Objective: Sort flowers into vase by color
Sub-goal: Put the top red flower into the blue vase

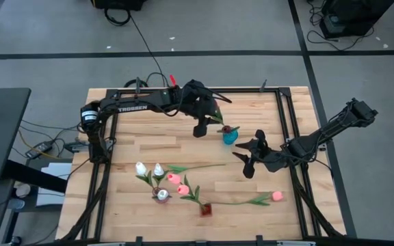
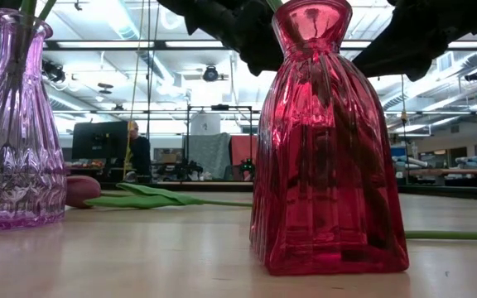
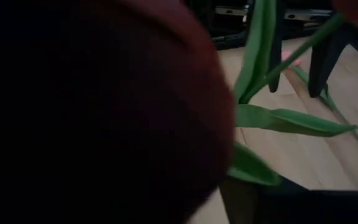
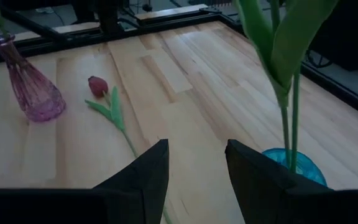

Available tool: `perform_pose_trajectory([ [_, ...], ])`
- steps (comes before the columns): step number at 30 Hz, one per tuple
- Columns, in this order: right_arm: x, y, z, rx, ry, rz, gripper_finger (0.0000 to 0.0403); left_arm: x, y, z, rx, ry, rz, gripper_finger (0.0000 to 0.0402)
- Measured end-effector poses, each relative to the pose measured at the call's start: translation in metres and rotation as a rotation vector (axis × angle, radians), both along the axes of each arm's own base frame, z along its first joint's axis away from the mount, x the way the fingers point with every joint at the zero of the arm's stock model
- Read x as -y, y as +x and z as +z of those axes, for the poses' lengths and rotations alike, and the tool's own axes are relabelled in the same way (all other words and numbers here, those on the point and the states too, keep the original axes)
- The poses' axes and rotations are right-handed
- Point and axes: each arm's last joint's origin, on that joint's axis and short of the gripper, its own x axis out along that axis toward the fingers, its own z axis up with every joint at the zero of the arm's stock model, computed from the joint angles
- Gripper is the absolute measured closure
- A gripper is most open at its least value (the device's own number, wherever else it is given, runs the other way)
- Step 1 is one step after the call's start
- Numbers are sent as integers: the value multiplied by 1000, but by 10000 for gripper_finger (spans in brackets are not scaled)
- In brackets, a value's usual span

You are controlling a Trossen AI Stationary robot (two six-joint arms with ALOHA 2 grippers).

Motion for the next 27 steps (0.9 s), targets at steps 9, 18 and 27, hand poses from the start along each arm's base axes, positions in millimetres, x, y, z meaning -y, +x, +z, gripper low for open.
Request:
perform_pose_trajectory([
  [9,-1,0,0,-2,13,17,231,1,-2,1,-1,4,-43,356],
  [18,-4,5,-9,-59,26,64,231,0,-3,0,-22,-12,11,388],
  [27,-4,9,-10,-50,22,54,231,-2,-13,5,-72,2,94,340],
])
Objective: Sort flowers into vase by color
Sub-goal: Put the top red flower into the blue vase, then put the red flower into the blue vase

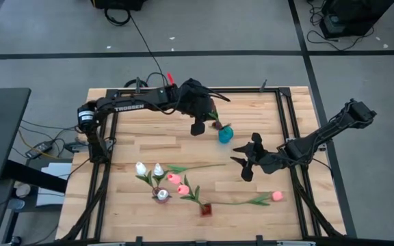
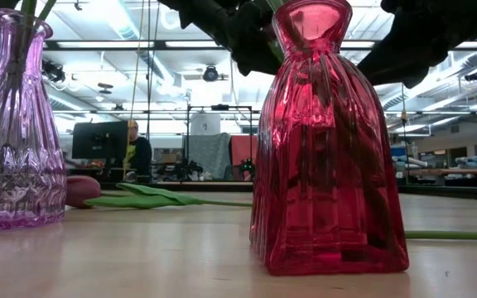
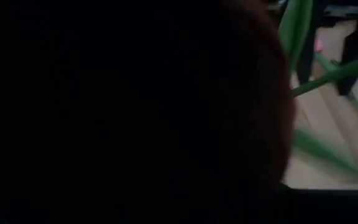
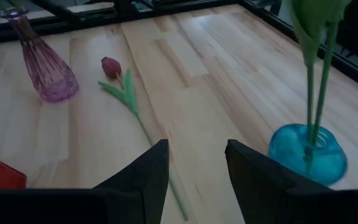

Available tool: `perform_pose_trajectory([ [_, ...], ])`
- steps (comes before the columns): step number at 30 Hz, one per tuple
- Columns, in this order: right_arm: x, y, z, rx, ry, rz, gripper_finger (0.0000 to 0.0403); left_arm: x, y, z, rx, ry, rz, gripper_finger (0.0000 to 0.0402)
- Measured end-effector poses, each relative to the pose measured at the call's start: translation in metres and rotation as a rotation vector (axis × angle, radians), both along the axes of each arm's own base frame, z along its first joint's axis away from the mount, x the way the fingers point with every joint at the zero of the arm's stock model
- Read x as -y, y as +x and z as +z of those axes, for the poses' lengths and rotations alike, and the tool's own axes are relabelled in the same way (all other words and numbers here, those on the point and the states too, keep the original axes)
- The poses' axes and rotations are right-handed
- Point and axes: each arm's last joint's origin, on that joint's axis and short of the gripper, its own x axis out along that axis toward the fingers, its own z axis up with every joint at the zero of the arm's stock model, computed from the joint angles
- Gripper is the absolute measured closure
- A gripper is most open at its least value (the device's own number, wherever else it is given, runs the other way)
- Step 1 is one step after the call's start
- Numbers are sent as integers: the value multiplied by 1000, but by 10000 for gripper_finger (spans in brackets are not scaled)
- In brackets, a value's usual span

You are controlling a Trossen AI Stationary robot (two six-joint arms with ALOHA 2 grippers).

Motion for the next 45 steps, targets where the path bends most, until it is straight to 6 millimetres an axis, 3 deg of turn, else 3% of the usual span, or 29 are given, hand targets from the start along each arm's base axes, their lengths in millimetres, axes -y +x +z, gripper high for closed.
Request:
perform_pose_trajectory([
  [8,5,2,1,10,3,-24,231,2,3,4,47,-14,-8,262],
  [15,5,2,5,45,19,-24,231,4,-7,7,0,-30,-53,199],
  [28,3,1,7,20,21,67,231,6,-21,5,-123,-22,-27,190],
  [37,0,-15,22,84,33,95,231,24,-77,71,-1,20,21,190],
  [45,-1,-1,3,-29,95,136,231,63,-132,99,106,53,37,190],
])
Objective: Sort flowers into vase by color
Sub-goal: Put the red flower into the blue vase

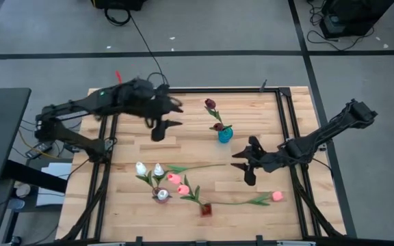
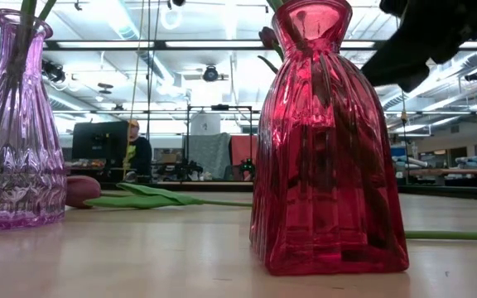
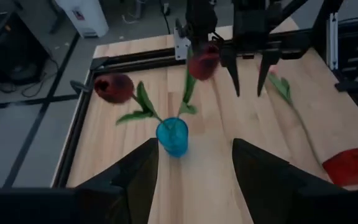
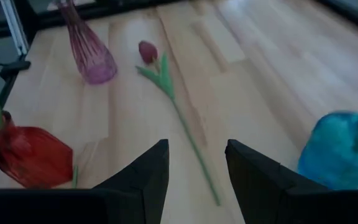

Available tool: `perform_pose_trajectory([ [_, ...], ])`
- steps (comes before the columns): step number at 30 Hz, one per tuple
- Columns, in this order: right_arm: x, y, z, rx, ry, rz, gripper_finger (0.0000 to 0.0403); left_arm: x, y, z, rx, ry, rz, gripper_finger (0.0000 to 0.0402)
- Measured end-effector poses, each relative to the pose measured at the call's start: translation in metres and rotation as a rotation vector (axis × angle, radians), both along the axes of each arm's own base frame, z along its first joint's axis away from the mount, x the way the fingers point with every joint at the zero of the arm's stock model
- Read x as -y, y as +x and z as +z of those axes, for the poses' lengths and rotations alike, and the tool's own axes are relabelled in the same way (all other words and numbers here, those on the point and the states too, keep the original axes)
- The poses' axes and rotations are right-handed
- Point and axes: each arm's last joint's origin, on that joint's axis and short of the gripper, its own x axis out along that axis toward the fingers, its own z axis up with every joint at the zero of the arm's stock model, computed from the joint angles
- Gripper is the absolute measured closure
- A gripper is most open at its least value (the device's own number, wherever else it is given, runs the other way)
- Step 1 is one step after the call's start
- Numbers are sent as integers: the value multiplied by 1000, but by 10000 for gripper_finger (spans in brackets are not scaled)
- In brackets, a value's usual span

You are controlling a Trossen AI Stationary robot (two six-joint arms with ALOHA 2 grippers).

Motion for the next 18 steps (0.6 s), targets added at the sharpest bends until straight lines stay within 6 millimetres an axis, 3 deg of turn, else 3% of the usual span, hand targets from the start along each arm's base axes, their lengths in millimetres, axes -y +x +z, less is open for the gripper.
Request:
perform_pose_trajectory([
  [6,-6,8,-8,-9,60,29,232,23,-39,-17,98,-46,-5,190],
  [18,-27,36,-51,-84,100,65,242,41,-84,-102,152,-291,76,190],
])
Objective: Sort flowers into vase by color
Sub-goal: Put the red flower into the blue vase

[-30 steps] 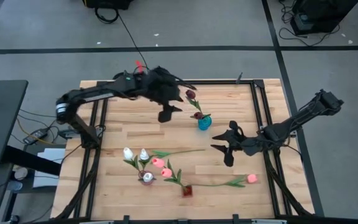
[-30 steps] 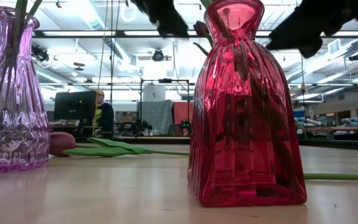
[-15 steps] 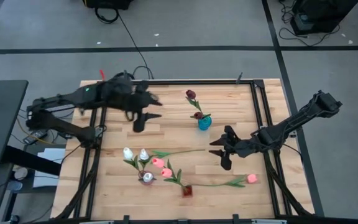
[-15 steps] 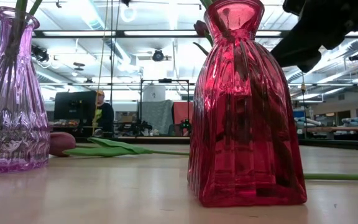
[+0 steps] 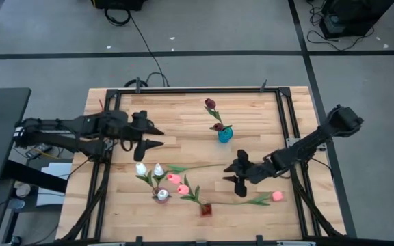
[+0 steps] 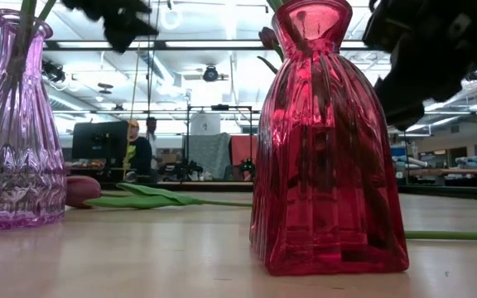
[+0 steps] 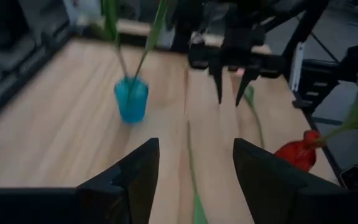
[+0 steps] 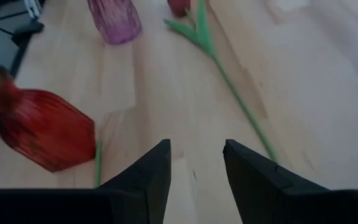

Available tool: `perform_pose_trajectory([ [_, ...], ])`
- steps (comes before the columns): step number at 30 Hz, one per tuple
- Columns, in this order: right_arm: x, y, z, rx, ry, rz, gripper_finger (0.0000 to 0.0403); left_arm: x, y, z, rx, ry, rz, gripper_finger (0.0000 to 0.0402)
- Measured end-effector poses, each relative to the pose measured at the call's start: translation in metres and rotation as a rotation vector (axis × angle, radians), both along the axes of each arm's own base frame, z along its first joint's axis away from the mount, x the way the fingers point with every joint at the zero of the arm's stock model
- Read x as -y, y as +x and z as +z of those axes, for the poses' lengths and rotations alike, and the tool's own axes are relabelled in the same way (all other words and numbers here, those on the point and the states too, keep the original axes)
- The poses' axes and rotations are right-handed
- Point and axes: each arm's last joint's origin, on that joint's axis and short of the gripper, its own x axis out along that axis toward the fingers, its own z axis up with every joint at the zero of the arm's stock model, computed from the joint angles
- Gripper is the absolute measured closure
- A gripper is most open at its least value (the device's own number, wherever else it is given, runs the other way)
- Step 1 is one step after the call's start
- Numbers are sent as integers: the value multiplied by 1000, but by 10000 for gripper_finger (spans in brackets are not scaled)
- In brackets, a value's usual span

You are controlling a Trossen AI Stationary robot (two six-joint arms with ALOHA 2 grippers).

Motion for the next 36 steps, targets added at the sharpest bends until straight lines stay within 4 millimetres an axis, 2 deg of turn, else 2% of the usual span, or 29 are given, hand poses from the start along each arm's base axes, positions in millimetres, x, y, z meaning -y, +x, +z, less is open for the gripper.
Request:
perform_pose_trajectory([
  [4,-3,8,-14,1,-34,-25,243,0,-8,-22,-36,-76,54,190],
  [8,-4,17,-31,10,-141,-29,243,-1,-10,-44,-70,-141,98,190],
  [13,5,28,-48,-10,-194,-43,243,-1,-11,-60,-67,-159,124,190],
  [20,22,36,-64,-62,-272,-47,243,4,-12,-73,-3,-136,87,190],
  [24,31,40,-76,-115,-263,-24,243,4,-11,-73,8,-135,89,190],
  [29,33,41,-81,-128,-270,-37,249,4,-12,-74,0,-137,86,190],
  [32,33,41,-82,-140,-267,-34,266,5,-12,-74,-5,-142,67,190],
  [36,33,40,-83,-155,-228,-27,314,6,-12,-76,-22,-150,48,190],
])
